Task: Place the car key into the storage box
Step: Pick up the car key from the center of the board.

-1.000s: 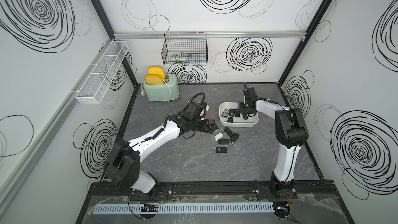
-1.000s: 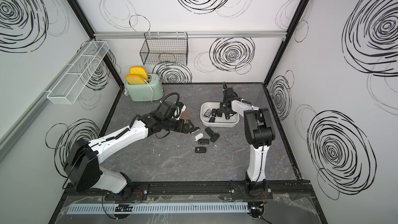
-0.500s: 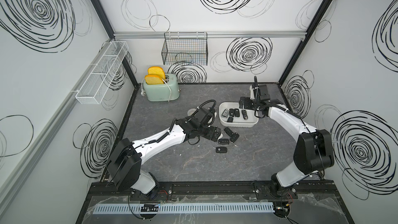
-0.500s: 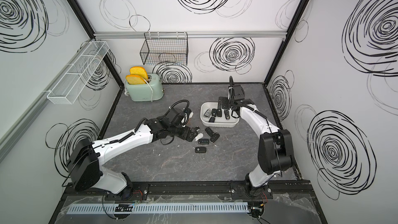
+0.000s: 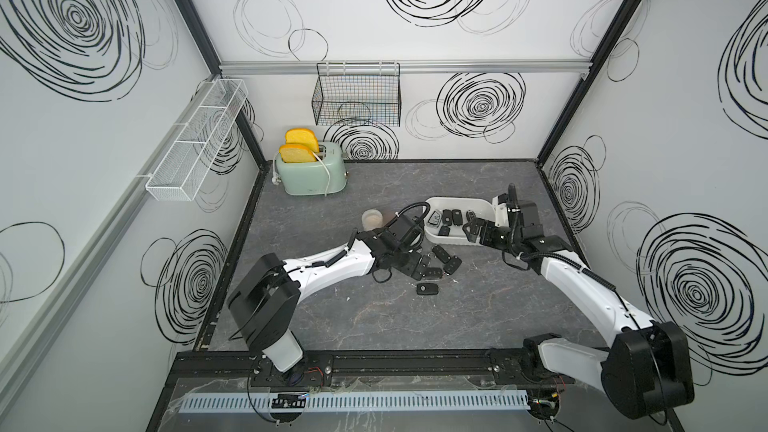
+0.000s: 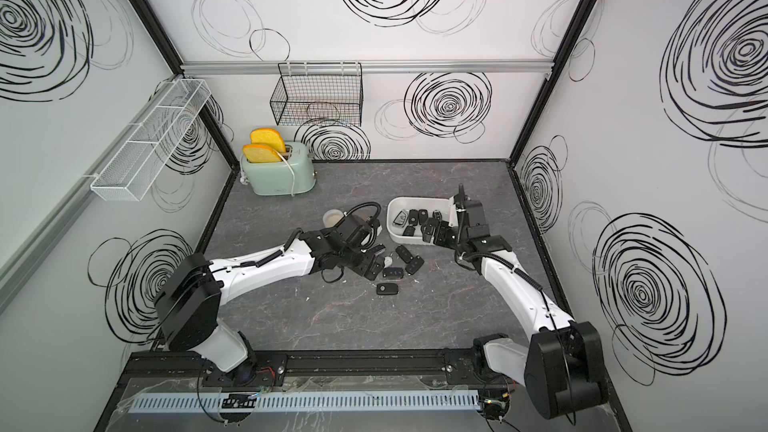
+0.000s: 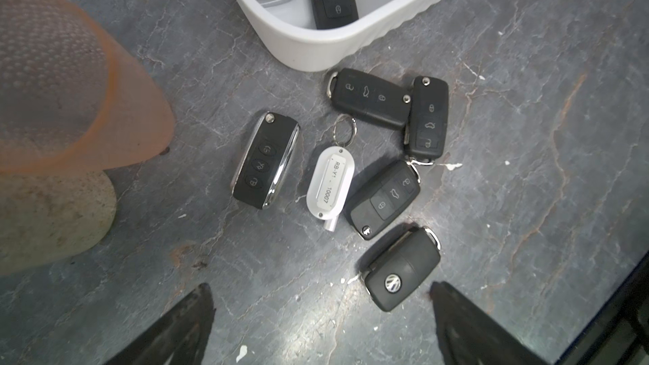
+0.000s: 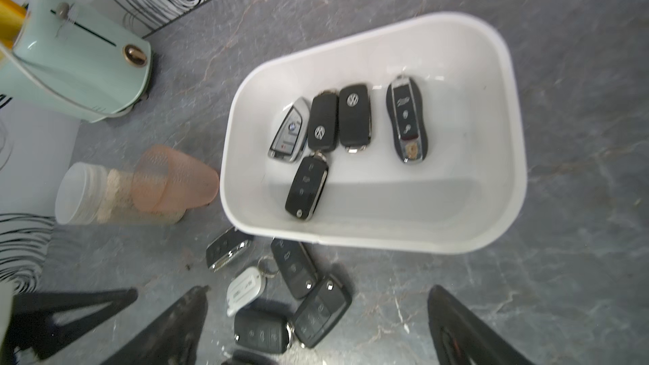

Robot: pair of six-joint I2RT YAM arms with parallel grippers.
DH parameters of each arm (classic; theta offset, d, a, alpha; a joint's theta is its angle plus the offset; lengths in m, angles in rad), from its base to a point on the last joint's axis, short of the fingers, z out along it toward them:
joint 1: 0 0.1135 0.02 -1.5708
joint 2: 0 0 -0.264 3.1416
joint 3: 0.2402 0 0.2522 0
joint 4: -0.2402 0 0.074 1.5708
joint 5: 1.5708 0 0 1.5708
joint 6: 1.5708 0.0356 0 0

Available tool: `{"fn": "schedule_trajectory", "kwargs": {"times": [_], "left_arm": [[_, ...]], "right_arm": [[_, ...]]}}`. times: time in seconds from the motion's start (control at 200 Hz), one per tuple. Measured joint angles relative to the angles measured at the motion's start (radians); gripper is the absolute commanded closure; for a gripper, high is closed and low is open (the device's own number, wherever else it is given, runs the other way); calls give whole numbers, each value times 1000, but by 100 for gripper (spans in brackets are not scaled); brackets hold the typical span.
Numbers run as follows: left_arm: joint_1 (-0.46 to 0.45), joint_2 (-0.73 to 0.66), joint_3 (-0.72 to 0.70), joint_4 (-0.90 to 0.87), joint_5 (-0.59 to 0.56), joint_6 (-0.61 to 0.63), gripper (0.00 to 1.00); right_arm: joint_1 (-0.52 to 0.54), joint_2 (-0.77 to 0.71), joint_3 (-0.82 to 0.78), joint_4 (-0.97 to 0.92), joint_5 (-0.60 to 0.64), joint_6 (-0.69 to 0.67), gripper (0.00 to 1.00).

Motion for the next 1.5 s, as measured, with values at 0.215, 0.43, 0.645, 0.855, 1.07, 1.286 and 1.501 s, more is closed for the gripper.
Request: {"fn": "schedule_trajectory", "kwargs": {"times": [0.215,0.43,0.645,0.855,1.07,1.286,1.501], "left_arm": [[0,83,65,16,-9,23,8],[0,159,113,29,-30,37,21],[1,229,151,52,-74,35,27],[1,283,190,54,-127,38,29],[11,330,210,51,-153,56,30],[34,367,232,54,-161,66,34],[40,379,232,55,-157,69,38]], "right_arm": [[0,-77,-124,61,-127,69,1],[0,-105,-163,95,-175,101,1],[0,-105,-162,93,-181,93,1],[-1,-87,-135,74,-180,61,1],[-1,-74,-130,71,-180,54,1],[-3,-73,-130,68,-178,52,1],[-6,-42,-128,68,-178,50,1]]}}
